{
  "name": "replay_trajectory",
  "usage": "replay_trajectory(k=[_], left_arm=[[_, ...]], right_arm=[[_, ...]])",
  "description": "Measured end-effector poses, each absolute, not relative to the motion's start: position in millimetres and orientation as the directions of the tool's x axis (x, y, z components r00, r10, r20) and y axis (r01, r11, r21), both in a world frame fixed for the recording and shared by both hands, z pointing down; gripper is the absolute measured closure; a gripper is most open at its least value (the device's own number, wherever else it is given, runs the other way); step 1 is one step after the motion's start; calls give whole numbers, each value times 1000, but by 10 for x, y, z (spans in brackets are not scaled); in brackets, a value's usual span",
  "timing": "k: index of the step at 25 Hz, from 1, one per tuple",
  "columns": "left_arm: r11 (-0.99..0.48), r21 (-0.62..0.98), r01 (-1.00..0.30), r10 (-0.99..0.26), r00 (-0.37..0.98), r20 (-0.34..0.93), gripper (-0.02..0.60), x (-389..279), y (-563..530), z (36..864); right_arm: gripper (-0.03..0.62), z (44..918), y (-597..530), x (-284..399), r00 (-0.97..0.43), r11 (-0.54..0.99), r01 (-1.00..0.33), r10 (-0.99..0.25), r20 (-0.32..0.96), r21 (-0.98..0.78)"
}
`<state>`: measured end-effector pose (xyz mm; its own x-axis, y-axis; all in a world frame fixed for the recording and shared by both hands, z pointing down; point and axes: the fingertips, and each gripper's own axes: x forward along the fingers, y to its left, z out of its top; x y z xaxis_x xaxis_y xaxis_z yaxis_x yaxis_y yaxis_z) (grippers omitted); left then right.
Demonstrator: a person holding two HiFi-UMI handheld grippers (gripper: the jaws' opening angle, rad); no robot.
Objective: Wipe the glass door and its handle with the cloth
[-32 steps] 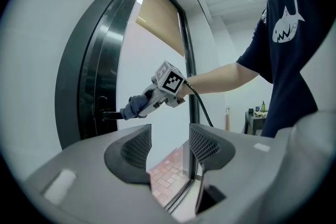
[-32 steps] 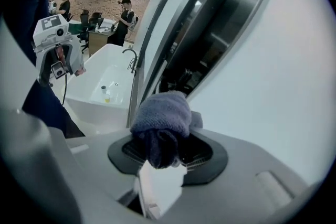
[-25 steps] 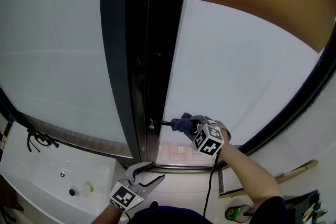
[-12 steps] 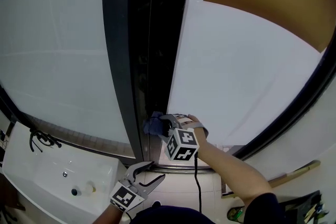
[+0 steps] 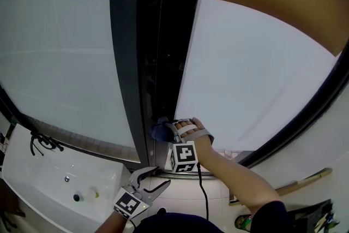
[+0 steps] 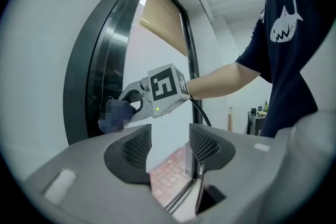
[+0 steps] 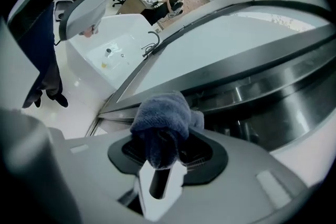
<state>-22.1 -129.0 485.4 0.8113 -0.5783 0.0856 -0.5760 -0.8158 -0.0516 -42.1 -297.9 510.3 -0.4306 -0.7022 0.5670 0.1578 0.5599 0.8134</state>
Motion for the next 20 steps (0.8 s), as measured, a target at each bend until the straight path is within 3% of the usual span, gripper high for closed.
replay_trajectory(k=[20], left_arm=[[-845, -55, -532, -535, 841, 84, 360, -61, -1242, 4881]], right_arm=[[431, 5079, -3022, 685, -284, 561, 72, -781, 556, 825]])
